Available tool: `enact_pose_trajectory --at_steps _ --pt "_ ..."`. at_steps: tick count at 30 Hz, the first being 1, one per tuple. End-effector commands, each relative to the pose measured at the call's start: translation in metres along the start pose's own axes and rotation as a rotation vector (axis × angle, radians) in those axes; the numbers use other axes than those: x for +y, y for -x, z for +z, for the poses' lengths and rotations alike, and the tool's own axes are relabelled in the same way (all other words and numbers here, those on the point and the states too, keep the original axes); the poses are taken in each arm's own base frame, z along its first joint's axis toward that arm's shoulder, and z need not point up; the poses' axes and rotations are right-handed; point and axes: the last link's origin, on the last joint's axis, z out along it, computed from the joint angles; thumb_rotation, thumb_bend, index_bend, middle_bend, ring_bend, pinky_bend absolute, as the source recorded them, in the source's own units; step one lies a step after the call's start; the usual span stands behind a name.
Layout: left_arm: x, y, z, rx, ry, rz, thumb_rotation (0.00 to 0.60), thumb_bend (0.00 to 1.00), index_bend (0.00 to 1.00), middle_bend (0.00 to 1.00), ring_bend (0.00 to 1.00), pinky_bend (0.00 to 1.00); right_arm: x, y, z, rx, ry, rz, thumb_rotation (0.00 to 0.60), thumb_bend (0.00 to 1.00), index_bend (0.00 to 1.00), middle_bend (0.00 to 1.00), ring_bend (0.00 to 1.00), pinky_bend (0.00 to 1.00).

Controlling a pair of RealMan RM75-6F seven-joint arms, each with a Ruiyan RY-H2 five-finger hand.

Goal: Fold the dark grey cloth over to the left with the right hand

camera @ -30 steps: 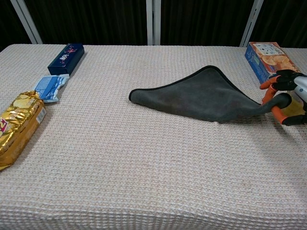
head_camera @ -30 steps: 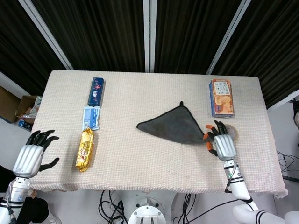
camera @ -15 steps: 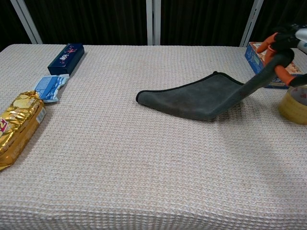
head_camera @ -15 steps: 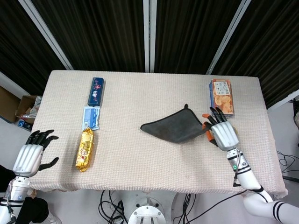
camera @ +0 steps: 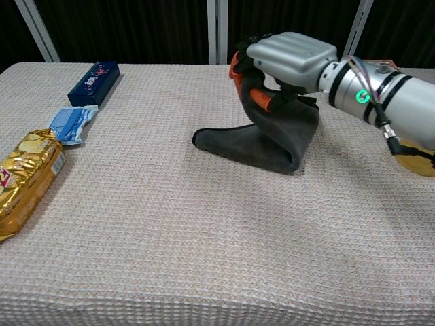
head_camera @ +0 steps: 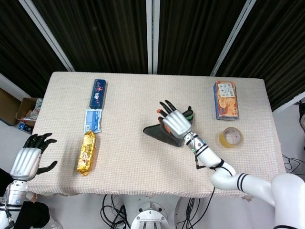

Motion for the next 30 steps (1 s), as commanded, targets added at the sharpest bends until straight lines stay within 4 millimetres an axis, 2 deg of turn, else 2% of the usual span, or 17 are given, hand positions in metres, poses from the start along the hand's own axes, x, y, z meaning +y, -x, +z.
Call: enact_pose_trajectory --at_steps 1,8,11,13,15,17,21,24,26,30 --pt "-0.002 0.001 0.000 -0.003 -0.006 -0.003 0.600 0.19 0.29 0.14 0.17 0.12 -0.017 0.012 0.018 -0.043 -0.041 -0.041 0.600 0.53 0.53 0.23 0.00 0.00" --pt "-0.007 0.004 -0.001 -0.008 -0.018 -0.010 0.600 0.19 0.28 0.14 0.17 0.12 -0.034 0.027 0.032 -0.084 -0.077 -0.067 0.600 0.52 0.53 0.22 0.00 0.00" --pt "-0.009 0.005 -0.002 -0.010 -0.020 -0.015 0.600 0.19 0.29 0.14 0.17 0.12 -0.037 0.032 0.037 -0.096 -0.075 -0.079 0.600 0.48 0.50 0.21 0.00 0.00" --pt "-0.009 0.006 -0.003 -0.008 -0.022 -0.018 0.600 0.19 0.29 0.14 0.17 0.12 -0.038 0.036 0.039 -0.108 -0.063 -0.089 0.600 0.42 0.39 0.18 0.00 0.00" --pt "-0.010 0.006 -0.003 -0.007 -0.022 -0.019 0.600 0.19 0.28 0.14 0.17 0.12 -0.040 0.039 0.042 -0.116 -0.052 -0.093 0.600 0.31 0.18 0.11 0.00 0.00" --pt "-0.010 0.006 -0.004 -0.005 -0.021 -0.020 0.600 0.19 0.28 0.14 0.17 0.12 -0.044 0.041 0.045 -0.116 -0.044 -0.086 0.600 0.20 0.03 0.04 0.00 0.00" --pt "-0.010 0.005 -0.005 -0.001 -0.020 -0.021 0.600 0.19 0.29 0.14 0.17 0.12 -0.047 0.036 0.047 -0.086 -0.020 -0.079 0.600 0.10 0.00 0.00 0.00 0.00" --pt "-0.011 0.003 -0.005 0.005 -0.020 -0.018 0.600 0.19 0.29 0.14 0.17 0.12 -0.038 0.022 0.042 -0.033 0.016 -0.049 0.600 0.10 0.00 0.00 0.00 0.00" --pt "-0.012 0.001 -0.006 0.012 -0.019 -0.015 0.600 0.19 0.28 0.14 0.17 0.12 -0.024 0.009 0.031 0.013 0.052 -0.019 0.600 0.10 0.00 0.00 0.00 0.00" --pt "-0.013 -0.001 -0.006 0.029 -0.020 -0.015 0.600 0.19 0.29 0.14 0.17 0.12 0.014 -0.016 -0.013 0.090 0.151 0.060 0.600 0.13 0.00 0.00 0.00 0.00"
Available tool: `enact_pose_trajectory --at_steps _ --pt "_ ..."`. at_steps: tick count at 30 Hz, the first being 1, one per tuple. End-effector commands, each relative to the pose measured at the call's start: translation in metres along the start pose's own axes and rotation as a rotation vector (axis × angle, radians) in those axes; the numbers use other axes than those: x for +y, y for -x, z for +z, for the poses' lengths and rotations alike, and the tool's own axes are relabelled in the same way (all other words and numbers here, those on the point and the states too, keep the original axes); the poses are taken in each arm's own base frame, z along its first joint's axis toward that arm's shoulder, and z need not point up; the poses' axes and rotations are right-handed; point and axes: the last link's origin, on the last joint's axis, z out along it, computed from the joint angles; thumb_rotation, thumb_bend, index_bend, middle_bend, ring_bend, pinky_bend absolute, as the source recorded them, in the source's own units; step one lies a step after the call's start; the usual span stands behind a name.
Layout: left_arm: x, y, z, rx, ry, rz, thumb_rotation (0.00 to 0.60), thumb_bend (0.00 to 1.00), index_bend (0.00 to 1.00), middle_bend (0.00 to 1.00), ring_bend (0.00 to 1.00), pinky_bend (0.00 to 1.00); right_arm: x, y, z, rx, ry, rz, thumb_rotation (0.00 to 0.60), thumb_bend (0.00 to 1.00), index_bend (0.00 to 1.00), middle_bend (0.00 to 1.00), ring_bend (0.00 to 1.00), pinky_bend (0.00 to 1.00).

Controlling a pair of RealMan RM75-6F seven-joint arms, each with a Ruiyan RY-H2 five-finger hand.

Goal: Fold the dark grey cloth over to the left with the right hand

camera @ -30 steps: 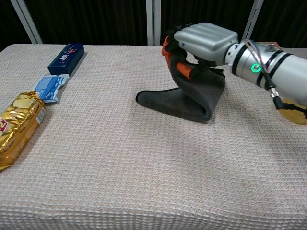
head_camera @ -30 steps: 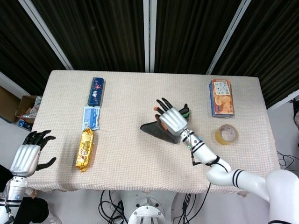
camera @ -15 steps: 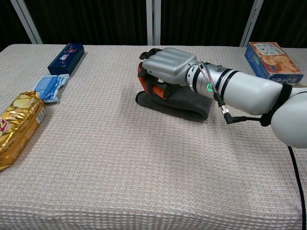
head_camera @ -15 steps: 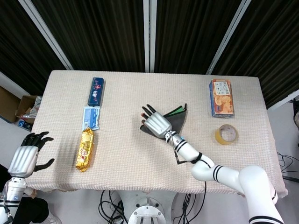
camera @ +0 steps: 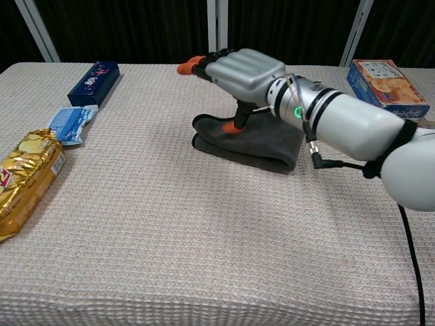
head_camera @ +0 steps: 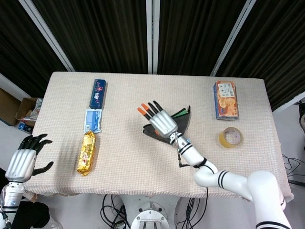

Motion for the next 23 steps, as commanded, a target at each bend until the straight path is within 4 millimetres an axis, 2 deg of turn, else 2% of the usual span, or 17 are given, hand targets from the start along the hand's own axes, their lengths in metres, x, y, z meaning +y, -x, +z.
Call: enact_pose_trajectory --at_steps 1,3,5,7,9,10,13,16,19,23 --pt "-0.001 -0.002 0.000 0.011 0.000 0.001 0.600 0.19 0.29 0.14 0.17 0.12 0.054 -0.031 -0.056 0.092 0.143 0.091 0.600 0.15 0.00 0.00 0.00 0.00" --pt "-0.002 -0.002 0.000 0.017 -0.002 0.007 0.600 0.19 0.29 0.14 0.17 0.12 0.074 -0.041 -0.086 0.113 0.197 0.110 0.600 0.20 0.00 0.03 0.00 0.00" --pt "-0.002 -0.003 0.001 0.028 -0.007 0.019 0.600 0.19 0.29 0.14 0.17 0.12 0.094 -0.051 -0.125 0.140 0.265 0.125 0.600 0.23 0.00 0.06 0.00 0.00" --pt "-0.003 -0.004 0.003 0.039 -0.014 0.028 0.600 0.19 0.29 0.14 0.17 0.12 0.110 -0.059 -0.165 0.158 0.336 0.152 0.600 0.25 0.05 0.11 0.00 0.00" --pt "-0.003 -0.005 0.005 0.047 -0.019 0.035 0.600 0.19 0.29 0.14 0.17 0.12 0.118 -0.064 -0.200 0.158 0.397 0.206 0.600 0.26 0.15 0.16 0.00 0.00" --pt "-0.003 -0.005 0.006 0.054 -0.024 0.042 0.600 0.19 0.29 0.14 0.17 0.12 0.123 -0.066 -0.222 0.154 0.434 0.245 0.600 0.26 0.17 0.17 0.00 0.00" --pt "-0.002 -0.006 0.008 0.066 -0.031 0.058 0.600 0.19 0.29 0.14 0.17 0.12 0.129 -0.069 -0.273 0.139 0.515 0.295 0.600 0.26 0.17 0.17 0.00 0.00" --pt "0.000 -0.009 0.009 0.077 -0.033 0.058 0.600 0.19 0.28 0.14 0.17 0.12 0.129 -0.067 -0.316 0.123 0.577 0.341 0.600 0.26 0.15 0.14 0.00 0.00" --pt "0.002 -0.011 0.008 0.092 -0.039 0.053 0.600 0.19 0.29 0.14 0.17 0.12 0.128 -0.064 -0.346 0.123 0.604 0.368 0.600 0.27 0.12 0.11 0.00 0.00" --pt "0.003 -0.010 0.005 0.088 -0.042 0.058 0.600 0.19 0.28 0.14 0.17 0.12 0.128 -0.060 -0.360 0.144 0.592 0.368 0.600 0.28 0.11 0.10 0.00 0.00"
